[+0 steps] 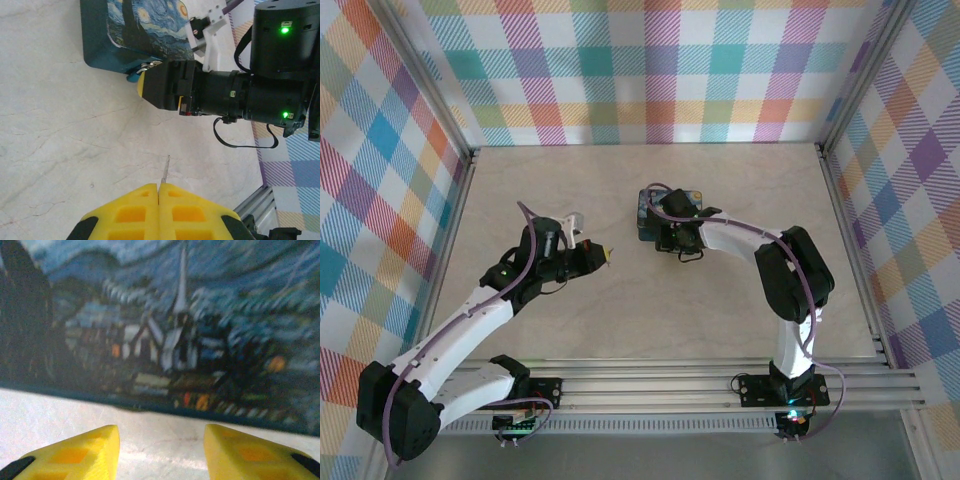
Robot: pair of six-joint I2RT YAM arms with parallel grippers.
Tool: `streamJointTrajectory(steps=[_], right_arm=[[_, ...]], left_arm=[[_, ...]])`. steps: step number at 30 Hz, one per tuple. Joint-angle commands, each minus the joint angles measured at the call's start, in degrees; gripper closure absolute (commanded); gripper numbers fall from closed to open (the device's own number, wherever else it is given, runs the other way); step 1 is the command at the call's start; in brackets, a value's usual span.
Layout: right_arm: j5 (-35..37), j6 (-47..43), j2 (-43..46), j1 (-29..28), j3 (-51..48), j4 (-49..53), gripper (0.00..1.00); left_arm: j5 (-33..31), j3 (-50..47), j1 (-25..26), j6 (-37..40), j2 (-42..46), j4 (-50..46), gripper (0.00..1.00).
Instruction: Unlock a padlock with a key
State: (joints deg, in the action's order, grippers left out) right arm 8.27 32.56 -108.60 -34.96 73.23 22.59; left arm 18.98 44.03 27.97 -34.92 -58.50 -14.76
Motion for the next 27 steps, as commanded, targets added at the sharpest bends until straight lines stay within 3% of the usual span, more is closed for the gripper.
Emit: streamJointTrajectory(steps=[1, 10, 27], right_arm=[[5.1, -0.6, 0.4, -0.7, 0.6, -3.5, 0.52], [5.9, -3.8, 1.3, -1.8, -7.3, -18.7, 0.54], [11.8, -1.3, -0.9, -1.8, -6.3, -17.5, 0.59]], left_arm=[[-0.4, -0.7, -0.5, 0.3, 1.3, 1.1, 1.00], [-0.1, -4.9, -0.5, -0.6, 2.9, 2.4, 1.00], [-0.6, -6.0, -0.7, -1.9, 4.9, 1.1, 1.00]])
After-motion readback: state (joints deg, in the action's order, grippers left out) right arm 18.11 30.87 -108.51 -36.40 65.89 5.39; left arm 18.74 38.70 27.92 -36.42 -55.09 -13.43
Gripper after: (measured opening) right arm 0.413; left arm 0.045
